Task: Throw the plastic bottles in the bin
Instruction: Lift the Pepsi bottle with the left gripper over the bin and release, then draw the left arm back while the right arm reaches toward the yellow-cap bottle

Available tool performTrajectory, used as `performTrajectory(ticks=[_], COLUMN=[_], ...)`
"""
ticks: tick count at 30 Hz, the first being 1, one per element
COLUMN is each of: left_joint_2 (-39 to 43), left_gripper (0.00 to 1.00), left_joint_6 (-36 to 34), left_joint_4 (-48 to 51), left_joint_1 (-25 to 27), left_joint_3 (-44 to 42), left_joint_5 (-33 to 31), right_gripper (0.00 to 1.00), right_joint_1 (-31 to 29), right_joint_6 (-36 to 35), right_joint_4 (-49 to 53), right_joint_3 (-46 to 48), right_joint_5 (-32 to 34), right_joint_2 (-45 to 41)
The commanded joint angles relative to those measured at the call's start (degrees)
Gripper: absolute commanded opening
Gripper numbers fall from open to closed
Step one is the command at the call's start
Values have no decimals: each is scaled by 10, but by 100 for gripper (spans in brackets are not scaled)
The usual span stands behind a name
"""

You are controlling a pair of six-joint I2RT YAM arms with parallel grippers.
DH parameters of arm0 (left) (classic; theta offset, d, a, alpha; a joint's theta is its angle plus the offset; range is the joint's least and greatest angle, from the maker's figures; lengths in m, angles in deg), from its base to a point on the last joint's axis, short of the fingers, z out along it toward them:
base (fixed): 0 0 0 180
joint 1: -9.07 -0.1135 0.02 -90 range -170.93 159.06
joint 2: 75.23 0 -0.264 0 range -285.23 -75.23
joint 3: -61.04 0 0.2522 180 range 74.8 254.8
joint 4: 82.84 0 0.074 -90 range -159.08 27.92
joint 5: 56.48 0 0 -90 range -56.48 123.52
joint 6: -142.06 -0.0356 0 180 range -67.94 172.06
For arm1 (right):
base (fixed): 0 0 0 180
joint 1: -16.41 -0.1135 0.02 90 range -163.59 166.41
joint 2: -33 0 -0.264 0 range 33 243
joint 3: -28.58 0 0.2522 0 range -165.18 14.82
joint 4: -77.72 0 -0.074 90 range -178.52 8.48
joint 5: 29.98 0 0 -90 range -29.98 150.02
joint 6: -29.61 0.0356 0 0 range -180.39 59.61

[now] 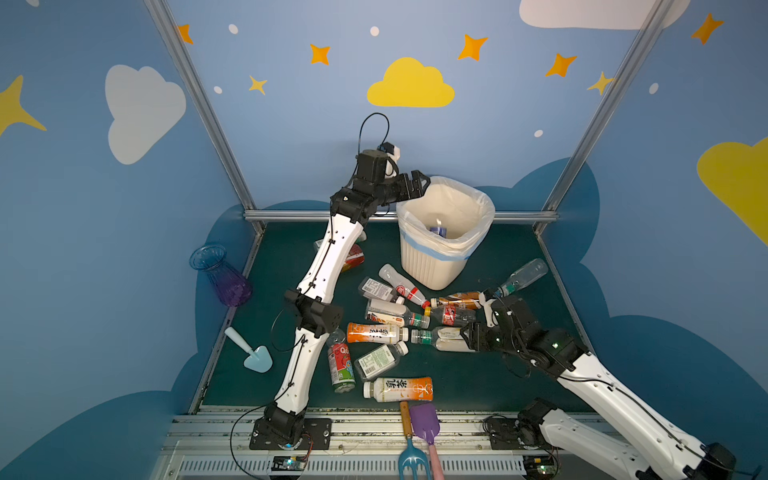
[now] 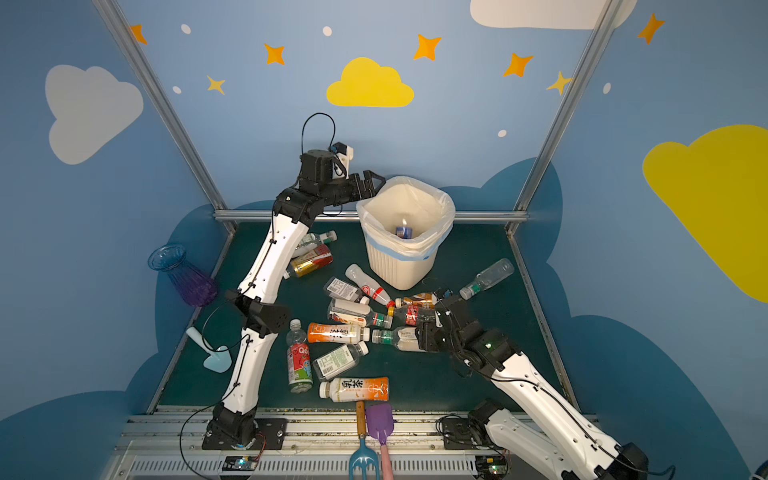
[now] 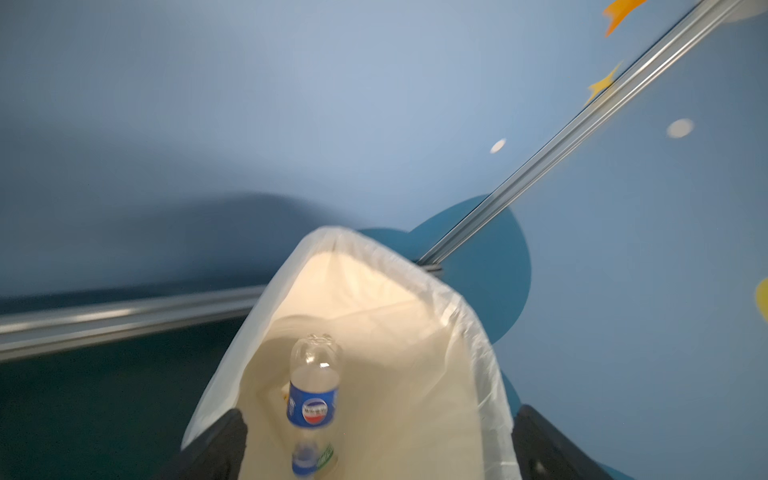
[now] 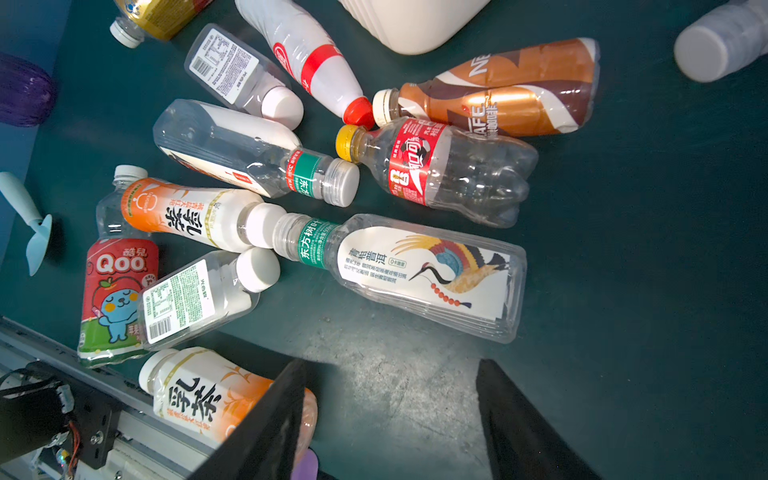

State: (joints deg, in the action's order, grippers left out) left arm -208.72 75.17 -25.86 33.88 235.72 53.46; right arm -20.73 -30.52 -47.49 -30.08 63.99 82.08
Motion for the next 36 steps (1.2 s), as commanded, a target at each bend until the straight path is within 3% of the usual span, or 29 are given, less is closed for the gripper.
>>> performTrajectory(ticks=[1, 6, 9, 17, 22, 25, 29, 36], left_joint_2=[174, 391, 502, 641, 672, 685, 695, 717], left_gripper=[100, 100, 100, 100, 100, 100, 100, 100], left_joint_6=[-58, -89, -88, -38, -8, 7, 8, 6], left_joint_4=[-14, -55, -89, -54, -77, -99, -103, -98], left_joint_1=[20, 21, 13, -27, -47, -52, -58, -70], left_joint_3=[-145, -456, -631, -900, -1007, -1046, -1062, -1070], left_joint_5=[-20, -121, -179, -148, -103, -90, -88, -92], right_gripper=[69, 72, 73, 73, 73, 69, 60, 63], right_joint_1=[7, 35, 56, 71, 72, 70, 63, 9], right_joint_6=[18, 25, 2, -50, -87, -170, -260, -354], right_joint_4=[-2, 12, 24, 45, 23, -21, -53, -34], right_joint_3=[0, 6, 1, -16, -32, -40, -58, -124], right_joint_5=[40, 91, 87, 39, -1, -57, -76, -21], right_joint_2=[-38, -79, -83, -9, 79, 135, 192, 261])
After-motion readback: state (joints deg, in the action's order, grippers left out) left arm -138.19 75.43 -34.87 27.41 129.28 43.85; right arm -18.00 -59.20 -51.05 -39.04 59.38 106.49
